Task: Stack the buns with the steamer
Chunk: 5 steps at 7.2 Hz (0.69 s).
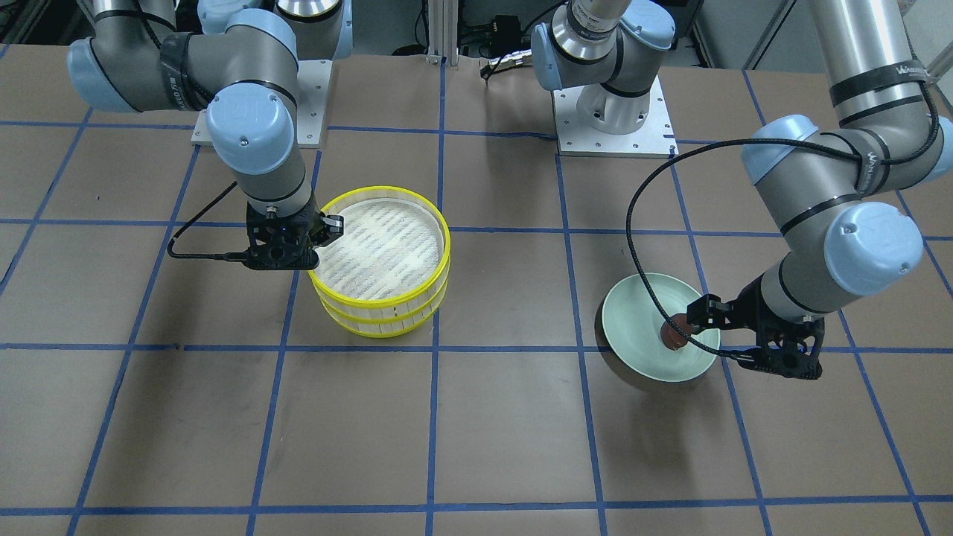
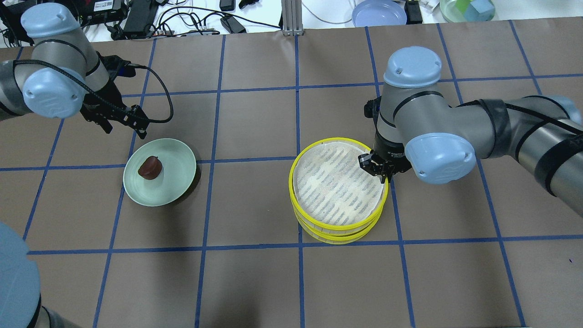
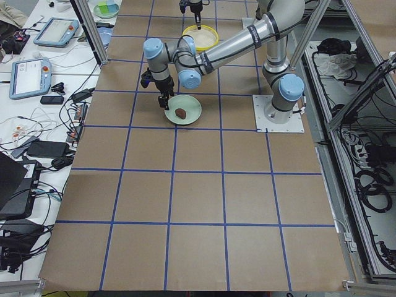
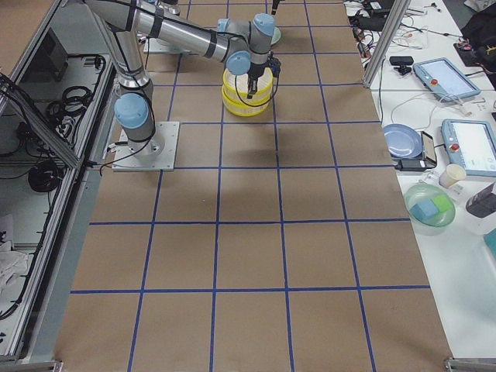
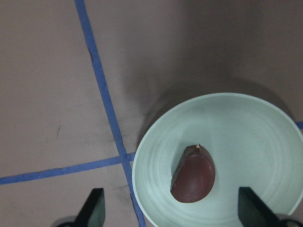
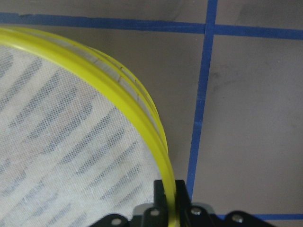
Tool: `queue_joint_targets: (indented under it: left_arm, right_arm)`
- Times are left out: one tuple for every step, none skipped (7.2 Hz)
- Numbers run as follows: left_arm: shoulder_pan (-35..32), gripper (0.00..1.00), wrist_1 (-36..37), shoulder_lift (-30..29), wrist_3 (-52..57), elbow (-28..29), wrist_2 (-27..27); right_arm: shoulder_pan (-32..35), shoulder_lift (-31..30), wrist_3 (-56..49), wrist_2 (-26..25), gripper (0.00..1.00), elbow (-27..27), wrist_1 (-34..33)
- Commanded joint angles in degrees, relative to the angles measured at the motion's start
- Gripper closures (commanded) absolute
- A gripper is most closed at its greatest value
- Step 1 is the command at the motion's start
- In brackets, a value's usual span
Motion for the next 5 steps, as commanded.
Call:
queue_joint_targets:
  left_arm:
    - [0.3,0.0,1.77,-2.02,1.08,-2.13,-0.48]
    - [0.3,0.01,1.85,-2.89,1.25,-3.79,-0.48]
    - [0.3,0.02,1.76,-3.77,1.78,-4.24,-0.57]
    - [0.3,0.02,1.41,-4.13,4.22,-4.33,-0.48]
    - [0.3,0.02,1.41,-4.83,5.03,-4.33,-0.74]
  right_arm:
    - [0.09,0.01,-0.45,-1.08,1.0,0.64,0.0]
    - [0.09,0.01,-0.45,-1.7,1.0,0.73,0.0]
    - [0.09,0.1,-0.45,-1.71,1.0,0.82,0.0]
    - [0.09,0.19,-0.45,-1.44,1.0,0.82,-0.09]
    - [0.09,0.27,-0.28,-1.53,1.0,0.91,-0.09]
